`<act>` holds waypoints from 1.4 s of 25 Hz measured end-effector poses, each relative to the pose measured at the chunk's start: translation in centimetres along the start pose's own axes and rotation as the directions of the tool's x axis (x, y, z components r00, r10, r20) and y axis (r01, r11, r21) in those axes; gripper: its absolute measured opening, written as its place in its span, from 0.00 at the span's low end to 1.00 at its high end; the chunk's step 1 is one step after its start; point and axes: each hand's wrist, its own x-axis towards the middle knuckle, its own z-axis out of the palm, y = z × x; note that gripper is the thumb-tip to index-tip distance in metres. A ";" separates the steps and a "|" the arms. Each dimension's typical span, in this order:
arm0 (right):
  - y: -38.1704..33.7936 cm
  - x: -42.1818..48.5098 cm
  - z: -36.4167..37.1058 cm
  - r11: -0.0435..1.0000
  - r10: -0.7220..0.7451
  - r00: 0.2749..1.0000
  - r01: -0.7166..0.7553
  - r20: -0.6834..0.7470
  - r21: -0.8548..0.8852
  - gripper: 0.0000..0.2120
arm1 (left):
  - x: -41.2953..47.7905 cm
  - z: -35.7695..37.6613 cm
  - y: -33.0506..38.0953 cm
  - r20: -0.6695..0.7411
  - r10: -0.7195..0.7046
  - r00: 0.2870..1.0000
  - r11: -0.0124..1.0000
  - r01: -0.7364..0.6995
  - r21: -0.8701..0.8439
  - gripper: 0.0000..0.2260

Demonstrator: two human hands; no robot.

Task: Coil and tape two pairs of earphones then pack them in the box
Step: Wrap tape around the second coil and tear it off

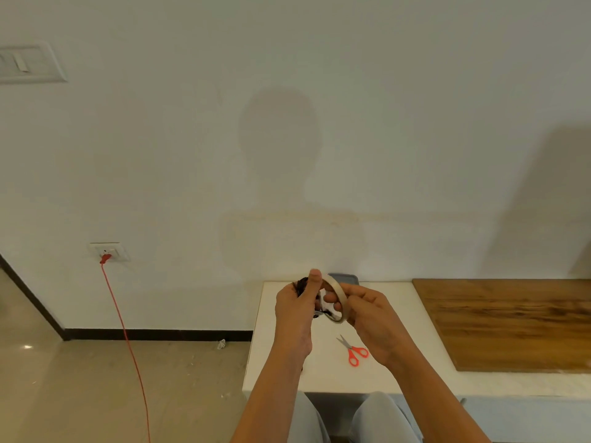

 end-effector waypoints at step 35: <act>1.0 0.9 -0.8 0.776 -0.225 0.969 0.114 -0.104 -0.620 0.10 | 0.0 -0.2 -1.0 0.266 0.374 0.888 0.740 -0.459 0.492 0.09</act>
